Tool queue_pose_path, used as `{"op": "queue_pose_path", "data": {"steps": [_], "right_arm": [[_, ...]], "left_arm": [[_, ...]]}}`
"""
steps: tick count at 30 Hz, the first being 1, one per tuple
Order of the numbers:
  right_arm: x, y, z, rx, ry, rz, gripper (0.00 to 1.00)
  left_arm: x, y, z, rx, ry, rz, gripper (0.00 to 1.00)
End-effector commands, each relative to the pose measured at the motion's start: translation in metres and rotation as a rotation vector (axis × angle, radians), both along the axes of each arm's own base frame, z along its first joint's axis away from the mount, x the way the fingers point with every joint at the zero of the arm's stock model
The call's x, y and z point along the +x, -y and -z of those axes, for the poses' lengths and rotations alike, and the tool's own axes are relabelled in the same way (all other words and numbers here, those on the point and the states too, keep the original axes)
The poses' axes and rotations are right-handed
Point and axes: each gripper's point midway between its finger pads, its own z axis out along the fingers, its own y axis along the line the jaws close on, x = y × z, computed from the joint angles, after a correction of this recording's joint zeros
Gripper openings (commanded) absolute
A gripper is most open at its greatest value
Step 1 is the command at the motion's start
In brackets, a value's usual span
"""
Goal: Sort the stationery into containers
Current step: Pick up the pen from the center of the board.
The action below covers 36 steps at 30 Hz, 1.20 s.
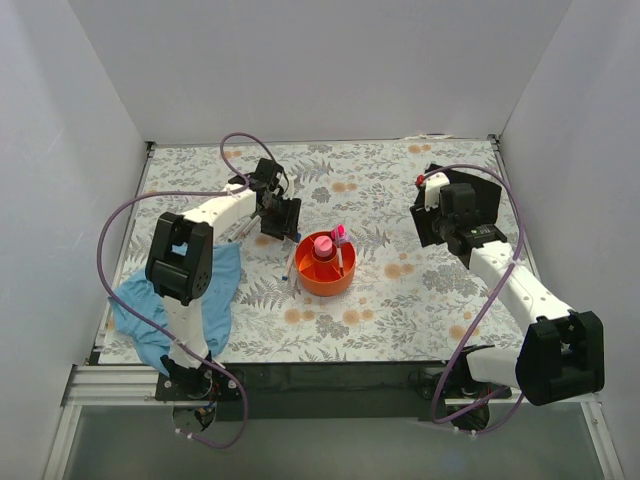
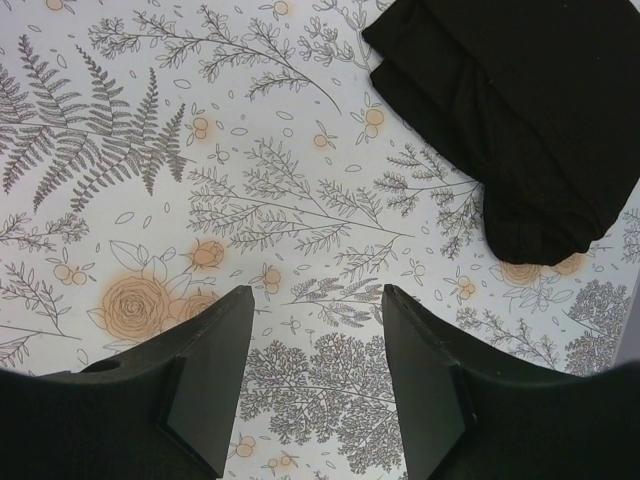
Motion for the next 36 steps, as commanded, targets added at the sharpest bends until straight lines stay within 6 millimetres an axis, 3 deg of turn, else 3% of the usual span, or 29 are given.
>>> {"op": "queue_pose_path", "data": {"steps": [1,9,18,20,21,26,30,31,32,34,36], "right_arm": [[0.003,0.001,-0.014,0.027,0.062,0.015,0.63],[0.001,0.003,-0.008,0.037,0.062,0.027,0.63],[-0.002,0.005,-0.003,0.041,0.053,0.035,0.63],[-0.002,0.005,-0.002,0.046,0.052,0.037,0.63],[-0.002,0.005,-0.002,0.046,0.052,0.037,0.63],[0.000,0.005,-0.003,0.048,0.055,0.038,0.63],[0.002,0.005,-0.008,0.049,0.069,0.037,0.63],[0.003,0.005,-0.010,0.048,0.071,0.036,0.63],[0.004,0.005,-0.012,0.047,0.075,0.032,0.63],[0.004,0.005,-0.014,0.040,0.078,0.024,0.63],[0.005,0.005,-0.018,0.037,0.083,0.019,0.63]], "left_arm": [[0.017,-0.010,0.005,0.063,0.027,-0.006,0.45],[-0.001,0.003,0.037,0.178,-0.027,0.082,0.45],[-0.013,-0.014,0.052,0.281,-0.041,0.089,0.42],[-0.012,-0.018,0.054,0.299,-0.038,0.089,0.37],[-0.013,-0.019,0.055,0.304,-0.039,0.089,0.26],[-0.012,-0.018,0.049,0.295,-0.026,0.100,0.05],[0.005,-0.015,0.014,0.246,0.027,0.095,0.00],[0.020,-0.007,-0.011,0.206,0.080,0.098,0.00],[0.023,-0.003,-0.029,0.170,0.094,0.109,0.00],[0.037,0.010,-0.087,0.089,0.217,0.127,0.00],[0.033,0.020,-0.135,-0.004,0.319,0.144,0.00]]}}
